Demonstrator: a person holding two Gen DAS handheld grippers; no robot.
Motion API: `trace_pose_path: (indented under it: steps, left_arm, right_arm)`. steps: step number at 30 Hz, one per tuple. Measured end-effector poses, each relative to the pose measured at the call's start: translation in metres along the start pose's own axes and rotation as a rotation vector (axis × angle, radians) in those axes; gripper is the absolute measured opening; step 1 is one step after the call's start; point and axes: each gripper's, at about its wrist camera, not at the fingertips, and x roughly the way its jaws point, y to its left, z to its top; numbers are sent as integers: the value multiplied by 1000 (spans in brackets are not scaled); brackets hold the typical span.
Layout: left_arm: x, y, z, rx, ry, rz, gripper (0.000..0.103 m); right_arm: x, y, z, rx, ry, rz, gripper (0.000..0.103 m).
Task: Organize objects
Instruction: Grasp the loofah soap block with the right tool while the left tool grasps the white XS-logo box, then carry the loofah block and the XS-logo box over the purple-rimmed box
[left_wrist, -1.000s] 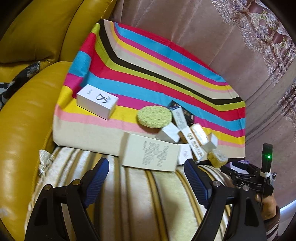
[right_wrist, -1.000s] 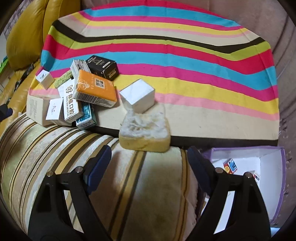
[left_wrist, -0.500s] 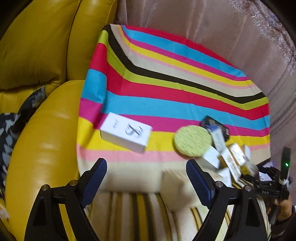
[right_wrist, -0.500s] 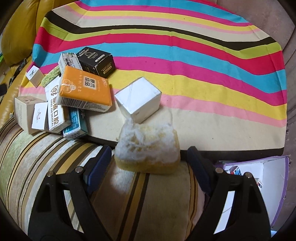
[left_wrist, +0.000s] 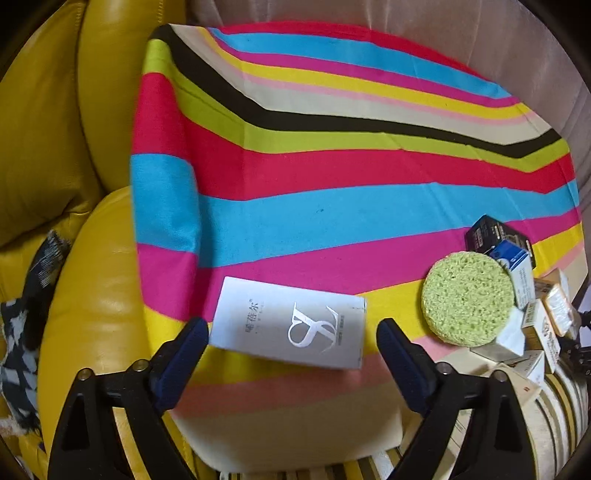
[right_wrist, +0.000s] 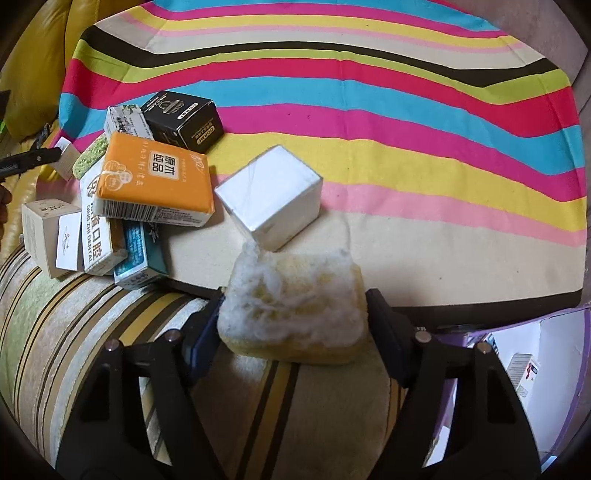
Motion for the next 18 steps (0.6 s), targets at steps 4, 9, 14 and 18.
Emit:
trace_pose_path:
  steps: [4,9,14,18]
  left_arm:
    - [12,1,-2,-10,37,-13,96]
    - [14,4,-6,-15,43,-44,87]
    - [1,1,-11,-18,16,-45,87]
    - [-22,-3,-17,-31,-24,-27,87]
  right_arm:
    - [1,0,3,-4,-7,-6,75]
    - [5,0,6,-13,-15,-20,71]
    - [0,3,0,-17,-23,-26,69]
    - [-7,7,-6,-20,-44,-37,69]
